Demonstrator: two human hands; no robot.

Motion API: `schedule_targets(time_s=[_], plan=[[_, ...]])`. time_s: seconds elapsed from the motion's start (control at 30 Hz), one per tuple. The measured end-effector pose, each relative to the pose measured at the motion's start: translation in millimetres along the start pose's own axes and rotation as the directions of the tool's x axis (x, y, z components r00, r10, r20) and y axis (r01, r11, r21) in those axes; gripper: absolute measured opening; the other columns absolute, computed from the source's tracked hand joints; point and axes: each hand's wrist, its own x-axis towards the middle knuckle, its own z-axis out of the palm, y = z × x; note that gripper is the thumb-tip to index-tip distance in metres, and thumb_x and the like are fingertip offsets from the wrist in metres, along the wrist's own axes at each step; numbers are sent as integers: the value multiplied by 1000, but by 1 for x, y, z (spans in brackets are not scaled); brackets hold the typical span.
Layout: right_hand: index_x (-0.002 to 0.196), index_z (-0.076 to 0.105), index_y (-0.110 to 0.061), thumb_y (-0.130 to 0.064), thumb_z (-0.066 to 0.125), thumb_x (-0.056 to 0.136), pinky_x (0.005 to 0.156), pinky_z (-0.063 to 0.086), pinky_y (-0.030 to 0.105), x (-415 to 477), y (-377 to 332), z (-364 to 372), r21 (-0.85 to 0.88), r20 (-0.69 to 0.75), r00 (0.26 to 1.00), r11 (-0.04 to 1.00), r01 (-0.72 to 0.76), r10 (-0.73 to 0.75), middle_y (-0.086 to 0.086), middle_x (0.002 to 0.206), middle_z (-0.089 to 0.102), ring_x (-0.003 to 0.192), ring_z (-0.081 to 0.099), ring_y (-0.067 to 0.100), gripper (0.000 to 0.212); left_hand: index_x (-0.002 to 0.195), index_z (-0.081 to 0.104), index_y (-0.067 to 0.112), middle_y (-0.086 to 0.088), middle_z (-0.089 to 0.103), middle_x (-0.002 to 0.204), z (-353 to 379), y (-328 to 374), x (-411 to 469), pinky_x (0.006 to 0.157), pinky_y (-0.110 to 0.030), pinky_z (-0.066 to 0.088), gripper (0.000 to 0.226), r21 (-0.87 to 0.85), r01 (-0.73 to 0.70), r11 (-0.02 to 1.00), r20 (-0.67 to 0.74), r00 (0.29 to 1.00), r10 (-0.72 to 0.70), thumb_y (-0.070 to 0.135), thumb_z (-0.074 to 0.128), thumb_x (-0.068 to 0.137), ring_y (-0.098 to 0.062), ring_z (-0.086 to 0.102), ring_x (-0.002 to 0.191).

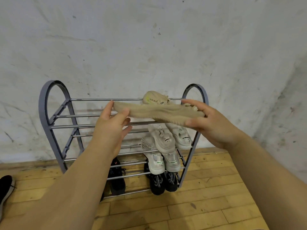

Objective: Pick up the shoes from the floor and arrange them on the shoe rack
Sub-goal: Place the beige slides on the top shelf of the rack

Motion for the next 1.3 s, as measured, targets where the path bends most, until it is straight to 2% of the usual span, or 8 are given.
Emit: schedule_targets(time_s=[0.17, 0.3, 0.5, 0.63, 0.77, 0.97, 1.1, 1.3], plan=[[136, 59, -37, -31, 81, 82, 93, 54, 30, 30, 26, 1, 154, -479, 876, 988, 27, 51, -8, 121, 67, 109, 68, 11, 59, 146, 51, 33, 2, 60, 123, 37, -34, 17, 77, -15, 49, 52, 510, -162, 845, -8, 981, 193, 26, 65, 96, -9, 61, 96], [146, 50, -37, -35, 75, 89, 79, 44, 16, 51, 49, 6, 91, -646, 761, 996, 3, 57, -16, 123, 61, 104, 58, -5, 63, 151, 41, 41, -4, 47, 142, 58, -52, 46, 112, -38, 39, 61, 769, -429, 474, 334, 902, 274, 41, 65, 95, -22, 46, 133], [146, 45, -36, -42, 69, 94, 80, 44, 12, 87, 84, 16, -96, -694, 720, 991, -95, 2, -27, 114, 57, 96, 57, -13, 58, 156, 28, 49, -2, 42, 141, 58, -84, 69, 115, -46, 31, 65, 864, -480, 155, 463, 876, 134, 59, 53, 96, -27, 46, 132], [153, 35, -31, -53, 61, 91, 109, 45, 44, 103, 99, 19, -404, -639, 766, 879, -253, -73, 0, 140, 54, 129, 51, 22, 71, 151, 37, 48, 0, 43, 138, 62, -84, 71, 113, -44, 28, 58, 860, -467, 206, 439, 882, 171, 58, 54, 96, -24, 49, 127], [156, 29, -29, -43, 53, 90, 108, 37, 52, 103, 99, 13, -541, -597, 802, 754, -372, -33, 7, 148, 46, 135, 40, 33, 71, 147, 45, 43, 1, 46, 138, 62, -87, 69, 112, -43, 29, 53, 857, -473, 206, 434, 877, 206, 54, 58, 97, -22, 54, 123], [155, 37, -26, -49, 69, 90, 108, 43, 35, 89, 102, 2, -513, -571, 817, 812, -279, -79, 1, 148, 44, 133, 48, 21, 75, 139, 54, 40, 7, 54, 134, 66, -91, 68, 104, -41, 31, 44, 838, -493, 234, 423, 858, 292, 48, 62, 97, -18, 56, 120], [147, 46, -34, -51, 72, 88, 111, 44, 43, 82, 106, -1, -548, -589, 799, 786, -285, -121, 0, 140, 49, 130, 49, 24, 67, 137, 54, 41, 12, 61, 129, 77, -96, 63, 97, -40, 29, 40, 842, -496, 213, 414, 847, 334, 46, 61, 98, -16, 57, 119], [152, 44, -31, -35, 69, 92, 109, 46, 35, 75, 112, -4, -544, -538, 830, 813, -207, -148, -3, 141, 55, 129, 53, 15, 65, 150, 41, 42, 8, 57, 139, 97, -107, 63, 102, -42, 27, 51, 886, -437, 156, 374, 871, 318, 47, 53, 101, -19, 55, 125]])
